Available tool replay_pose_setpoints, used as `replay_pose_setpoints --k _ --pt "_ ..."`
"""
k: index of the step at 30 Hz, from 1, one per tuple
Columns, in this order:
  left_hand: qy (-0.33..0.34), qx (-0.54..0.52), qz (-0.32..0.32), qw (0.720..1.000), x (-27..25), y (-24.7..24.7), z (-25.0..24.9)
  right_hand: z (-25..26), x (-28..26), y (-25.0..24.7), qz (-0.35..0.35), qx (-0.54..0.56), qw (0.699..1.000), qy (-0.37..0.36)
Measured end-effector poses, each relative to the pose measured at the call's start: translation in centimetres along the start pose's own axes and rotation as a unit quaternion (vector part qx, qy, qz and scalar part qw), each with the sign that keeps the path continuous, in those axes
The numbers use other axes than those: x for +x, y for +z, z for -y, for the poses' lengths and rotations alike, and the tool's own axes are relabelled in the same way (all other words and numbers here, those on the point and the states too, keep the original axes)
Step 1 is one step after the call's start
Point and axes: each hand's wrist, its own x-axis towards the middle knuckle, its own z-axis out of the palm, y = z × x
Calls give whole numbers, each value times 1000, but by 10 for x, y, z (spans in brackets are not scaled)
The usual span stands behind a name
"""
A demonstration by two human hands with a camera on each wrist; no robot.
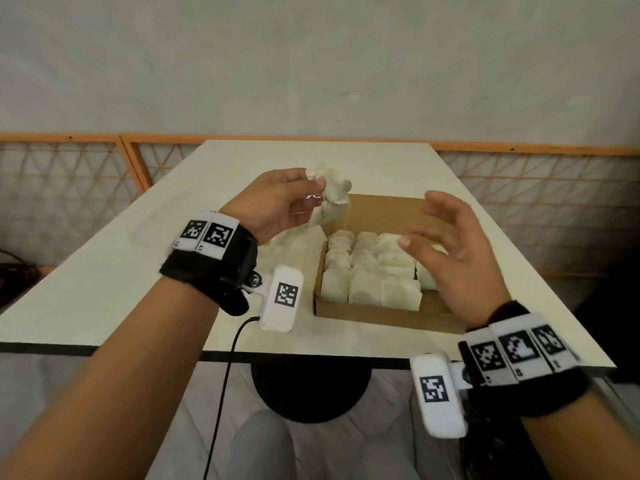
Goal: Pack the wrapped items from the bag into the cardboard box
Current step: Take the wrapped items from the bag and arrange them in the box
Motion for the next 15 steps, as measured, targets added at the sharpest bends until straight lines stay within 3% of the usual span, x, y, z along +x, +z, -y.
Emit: replay_pose_setpoints --k 5,11,15 --pt "-14 -109 86 990 1 42 13 -3 20 31 119 29 989 88" --pt "-79 -270 35 959 4 55 42 -21 20 14 52 57 989 126" --pt "-88 -401 -20 912 3 57 53 -28 14 -2 13 112 976 186"
